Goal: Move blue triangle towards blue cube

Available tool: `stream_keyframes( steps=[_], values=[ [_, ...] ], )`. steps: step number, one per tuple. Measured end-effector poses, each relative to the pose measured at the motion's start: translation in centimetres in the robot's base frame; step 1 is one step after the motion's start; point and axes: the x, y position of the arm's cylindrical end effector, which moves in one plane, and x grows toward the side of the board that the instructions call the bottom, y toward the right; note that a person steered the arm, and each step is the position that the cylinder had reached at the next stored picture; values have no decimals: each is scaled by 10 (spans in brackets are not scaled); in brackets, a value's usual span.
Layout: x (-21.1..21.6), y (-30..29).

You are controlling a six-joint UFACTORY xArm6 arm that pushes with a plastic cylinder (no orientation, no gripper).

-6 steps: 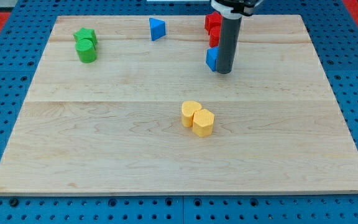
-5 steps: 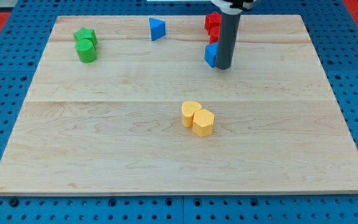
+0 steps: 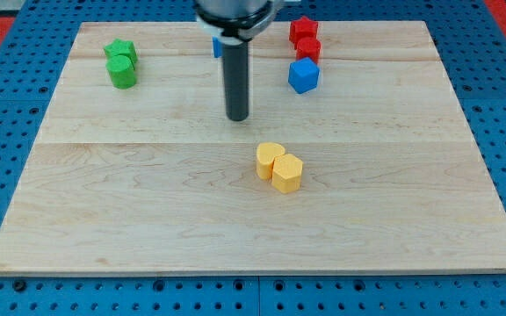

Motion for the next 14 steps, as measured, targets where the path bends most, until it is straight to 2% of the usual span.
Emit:
stream_keyframes(
  steps=[1, 2, 4, 6, 7, 9, 12, 14],
  values=[
    [-10, -38],
    [-51, -77],
    [-145, -96],
    [-207, -101],
    [-211, -65],
    [-200, -32],
    [-113, 16],
    [-76, 40]
  ],
)
